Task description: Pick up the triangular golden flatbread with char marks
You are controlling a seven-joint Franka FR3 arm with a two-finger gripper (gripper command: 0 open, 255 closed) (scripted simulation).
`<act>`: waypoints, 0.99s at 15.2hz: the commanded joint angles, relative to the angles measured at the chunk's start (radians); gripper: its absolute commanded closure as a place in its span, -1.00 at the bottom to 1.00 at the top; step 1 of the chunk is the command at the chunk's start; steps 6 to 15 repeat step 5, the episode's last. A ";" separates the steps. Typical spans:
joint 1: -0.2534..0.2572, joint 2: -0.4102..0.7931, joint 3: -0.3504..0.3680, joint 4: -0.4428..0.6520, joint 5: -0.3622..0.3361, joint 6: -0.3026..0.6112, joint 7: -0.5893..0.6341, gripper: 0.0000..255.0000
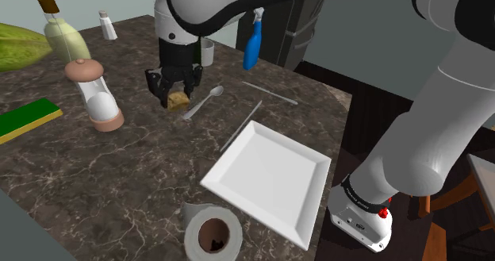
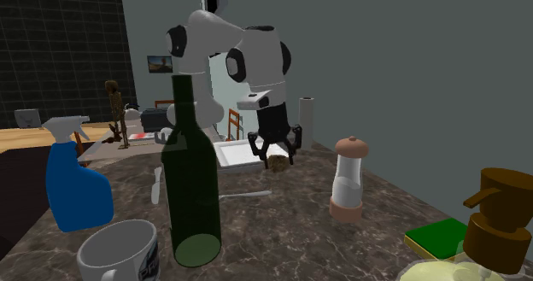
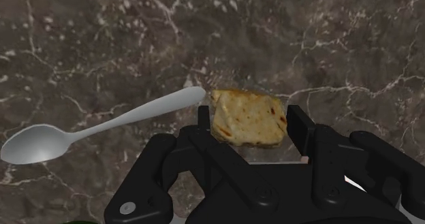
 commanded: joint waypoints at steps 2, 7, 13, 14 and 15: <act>-0.003 -0.011 -0.001 0.028 0.003 -0.039 -0.001 1.00; -0.003 -0.015 -0.001 0.040 0.004 -0.054 0.000 1.00; -0.003 -0.015 -0.001 0.040 0.004 -0.054 0.000 1.00; -0.003 -0.015 -0.001 0.040 0.004 -0.054 0.000 1.00; -0.003 -0.015 -0.001 0.040 0.004 -0.054 0.000 1.00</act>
